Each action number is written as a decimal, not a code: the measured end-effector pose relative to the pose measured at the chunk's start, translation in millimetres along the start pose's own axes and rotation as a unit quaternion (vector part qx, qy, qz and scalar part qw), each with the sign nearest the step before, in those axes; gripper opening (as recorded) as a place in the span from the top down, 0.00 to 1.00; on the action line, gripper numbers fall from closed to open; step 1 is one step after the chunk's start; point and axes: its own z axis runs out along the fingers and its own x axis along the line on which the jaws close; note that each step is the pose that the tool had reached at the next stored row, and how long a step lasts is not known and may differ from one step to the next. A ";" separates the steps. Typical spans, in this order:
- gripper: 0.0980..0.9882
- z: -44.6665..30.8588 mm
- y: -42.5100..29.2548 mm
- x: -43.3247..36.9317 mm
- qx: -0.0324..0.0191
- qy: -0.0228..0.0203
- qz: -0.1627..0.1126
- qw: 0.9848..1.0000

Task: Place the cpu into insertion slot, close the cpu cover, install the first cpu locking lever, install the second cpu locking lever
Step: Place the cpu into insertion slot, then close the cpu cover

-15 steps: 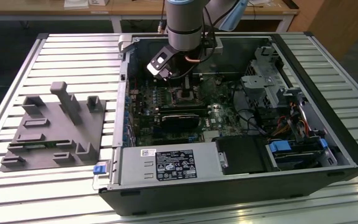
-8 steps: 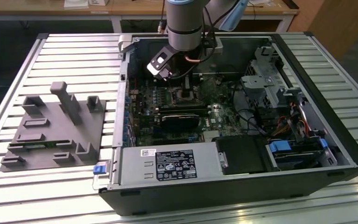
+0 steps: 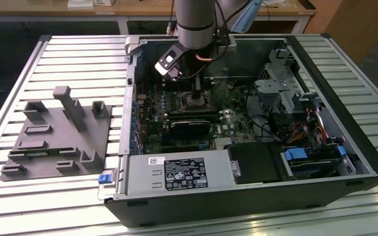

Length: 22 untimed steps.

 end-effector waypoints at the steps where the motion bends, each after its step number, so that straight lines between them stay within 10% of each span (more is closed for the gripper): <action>1: 0.99 -2.5 0.2 0.0 0.000 0.000 0.000 1.000; 11: 0.99 -28.1 2.4 -0.1 0.000 0.000 0.000 1.000; 22: 0.99 -31.2 2.6 -0.1 0.000 0.000 0.000 1.000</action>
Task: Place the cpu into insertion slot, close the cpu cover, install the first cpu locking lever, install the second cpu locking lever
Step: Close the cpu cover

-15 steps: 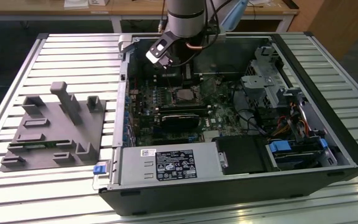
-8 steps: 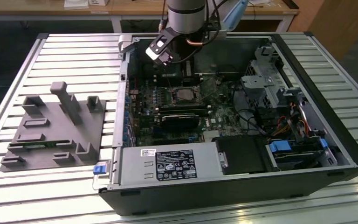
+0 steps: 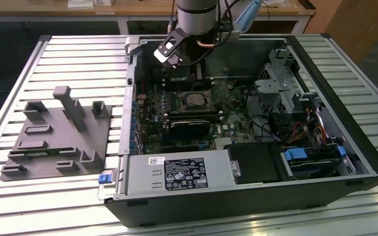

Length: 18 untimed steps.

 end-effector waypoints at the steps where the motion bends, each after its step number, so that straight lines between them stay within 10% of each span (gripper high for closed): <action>1: 0.99 -0.4 0.0 0.0 0.000 0.000 0.000 1.000; 18: 0.99 -9.8 0.8 0.0 0.000 0.000 0.000 1.000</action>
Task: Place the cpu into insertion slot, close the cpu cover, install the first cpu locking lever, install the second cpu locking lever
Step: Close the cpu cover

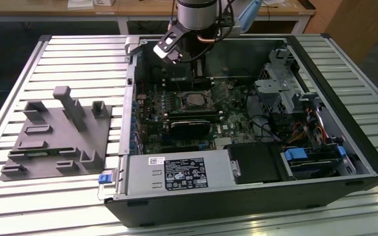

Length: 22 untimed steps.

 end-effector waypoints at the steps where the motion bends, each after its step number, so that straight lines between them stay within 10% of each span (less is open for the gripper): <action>1: 0.99 0.0 0.3 0.0 0.000 0.000 0.000 1.000; 11: 0.99 1.3 15.7 0.7 0.000 0.000 0.000 1.000; 22: 0.99 4.2 49.7 2.3 0.001 0.000 0.000 1.000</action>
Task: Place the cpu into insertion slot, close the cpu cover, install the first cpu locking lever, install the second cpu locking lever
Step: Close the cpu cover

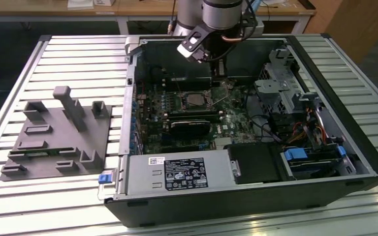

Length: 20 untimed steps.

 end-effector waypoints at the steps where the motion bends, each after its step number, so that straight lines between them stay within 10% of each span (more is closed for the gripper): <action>1: 0.99 0.2 3.3 0.2 0.000 0.000 0.000 1.000; 20: 0.99 5.3 57.3 2.8 0.001 0.000 0.000 1.000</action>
